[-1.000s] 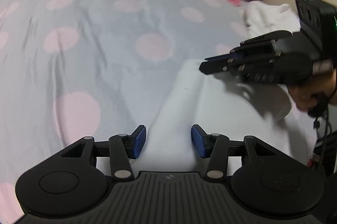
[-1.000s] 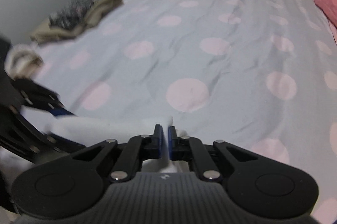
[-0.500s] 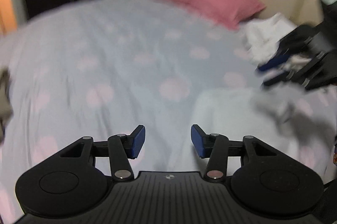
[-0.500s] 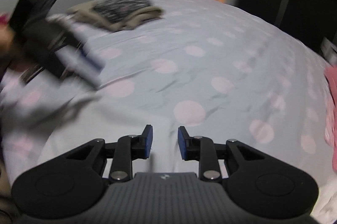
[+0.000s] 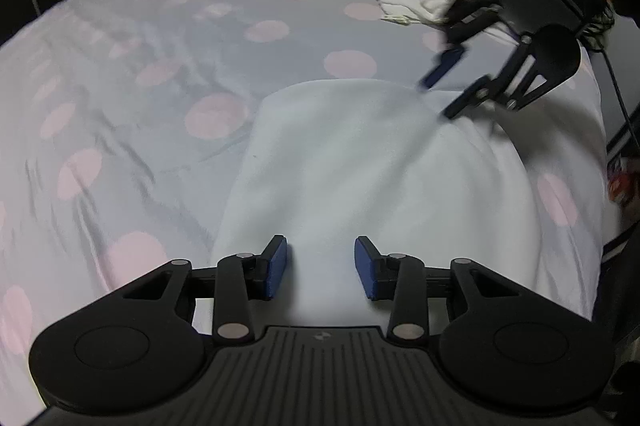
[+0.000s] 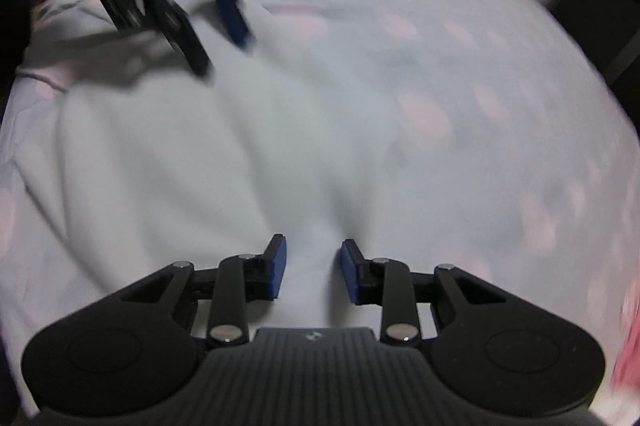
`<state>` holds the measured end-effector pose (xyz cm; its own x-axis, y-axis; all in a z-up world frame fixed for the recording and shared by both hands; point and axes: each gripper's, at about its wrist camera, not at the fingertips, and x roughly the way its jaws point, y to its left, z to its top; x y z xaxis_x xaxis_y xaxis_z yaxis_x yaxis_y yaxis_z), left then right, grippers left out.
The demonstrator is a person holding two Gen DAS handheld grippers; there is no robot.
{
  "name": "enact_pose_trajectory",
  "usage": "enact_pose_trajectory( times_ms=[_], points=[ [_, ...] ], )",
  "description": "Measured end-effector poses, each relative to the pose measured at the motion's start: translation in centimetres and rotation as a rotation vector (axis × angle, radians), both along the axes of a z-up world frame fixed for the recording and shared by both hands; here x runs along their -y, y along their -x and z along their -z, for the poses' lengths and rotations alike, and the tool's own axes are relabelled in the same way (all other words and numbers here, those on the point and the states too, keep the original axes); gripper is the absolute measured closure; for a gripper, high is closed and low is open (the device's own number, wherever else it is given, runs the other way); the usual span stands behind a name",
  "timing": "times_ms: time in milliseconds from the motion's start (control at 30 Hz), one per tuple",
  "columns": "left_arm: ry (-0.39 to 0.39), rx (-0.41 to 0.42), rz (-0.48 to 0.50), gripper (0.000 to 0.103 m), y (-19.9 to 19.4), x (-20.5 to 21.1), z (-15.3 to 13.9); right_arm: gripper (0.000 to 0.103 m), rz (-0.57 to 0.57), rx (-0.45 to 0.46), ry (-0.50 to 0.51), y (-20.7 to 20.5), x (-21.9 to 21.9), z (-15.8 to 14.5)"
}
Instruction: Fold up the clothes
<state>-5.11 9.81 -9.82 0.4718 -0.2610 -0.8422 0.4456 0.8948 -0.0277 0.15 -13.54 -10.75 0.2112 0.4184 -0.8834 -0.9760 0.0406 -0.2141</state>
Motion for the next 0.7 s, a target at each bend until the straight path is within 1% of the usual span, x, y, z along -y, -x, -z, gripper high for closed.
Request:
enact_pose_trajectory(
  times_ms=[33, 67, 100, 133, 167, 267, 333, 400, 433, 500, 567, 600, 633, 667, 700],
  points=[
    [0.015, 0.000, -0.013, 0.070, 0.2, -0.3, -0.1, 0.069, 0.021, 0.020, 0.069, -0.4, 1.2, 0.4],
    [0.030, 0.000, -0.024, 0.071, 0.3, -0.6, -0.2, 0.072, 0.047, 0.033, 0.110, -0.7, 2.4, 0.7],
    [0.044, 0.003, -0.033, 0.071, 0.3, -0.8, -0.5, 0.073, 0.078, 0.039, 0.120, -0.9, 3.5, 0.7],
    [0.054, 0.008, -0.040, 0.071, 0.4, -0.9, -0.7, 0.073, 0.114, 0.035, 0.101, -1.1, 4.5, 0.3],
    [0.047, 0.015, -0.038, 0.071, 0.6, -0.9, -0.8, 0.072, 0.136, 0.030, 0.054, -1.0, 5.0, -0.6],
    [0.027, 0.038, -0.035, 0.071, 1.2, -0.7, -1.1, 0.070, 0.144, 0.051, -0.084, 0.1, 5.0, -3.7],
    [0.013, 0.053, -0.033, 0.071, 1.6, -0.7, -1.3, 0.067, 0.109, 0.049, -0.148, 1.4, 4.1, -4.9],
    [-0.001, 0.068, -0.031, 0.070, 2.0, -0.6, -1.6, 0.062, 0.038, 0.039, -0.181, 3.2, 2.6, -5.2],
    [-0.008, 0.076, -0.029, 0.067, 2.2, -0.5, -1.7, 0.062, 0.002, 0.034, -0.184, 4.0, 1.7, -4.8],
    [-0.022, 0.091, -0.027, 0.066, 2.6, -0.4, -1.9, 0.062, -0.051, 0.015, -0.181, 5.3, -0.2, -3.5],
    [-0.037, 0.104, -0.025, 0.065, 3.0, -0.4, -2.0, 0.062, -0.074, -0.040, -0.160, 5.9, -1.2, -1.7],
    [-0.051, 0.096, -0.027, 0.063, 3.1, -0.6, -1.3, 0.062, -0.073, -0.072, -0.136, 6.0, -1.1, -0.8],
    [-0.065, 0.089, -0.029, 0.058, 3.2, -0.7, -0.7, 0.062, -0.073, -0.105, -0.111, 6.1, -1.0, 0.2],
    [-0.073, 0.080, -0.034, 0.053, 3.3, -0.9, -0.1, 0.062, -0.078, -0.118, -0.076, 6.3, -0.5, 0.9],
    [-0.055, 0.068, -0.056, 0.052, 3.1, -1.3, -0.2, 0.062, -0.087, -0.109, -0.037, 6.4, 0.4, 1.3]
  ],
)
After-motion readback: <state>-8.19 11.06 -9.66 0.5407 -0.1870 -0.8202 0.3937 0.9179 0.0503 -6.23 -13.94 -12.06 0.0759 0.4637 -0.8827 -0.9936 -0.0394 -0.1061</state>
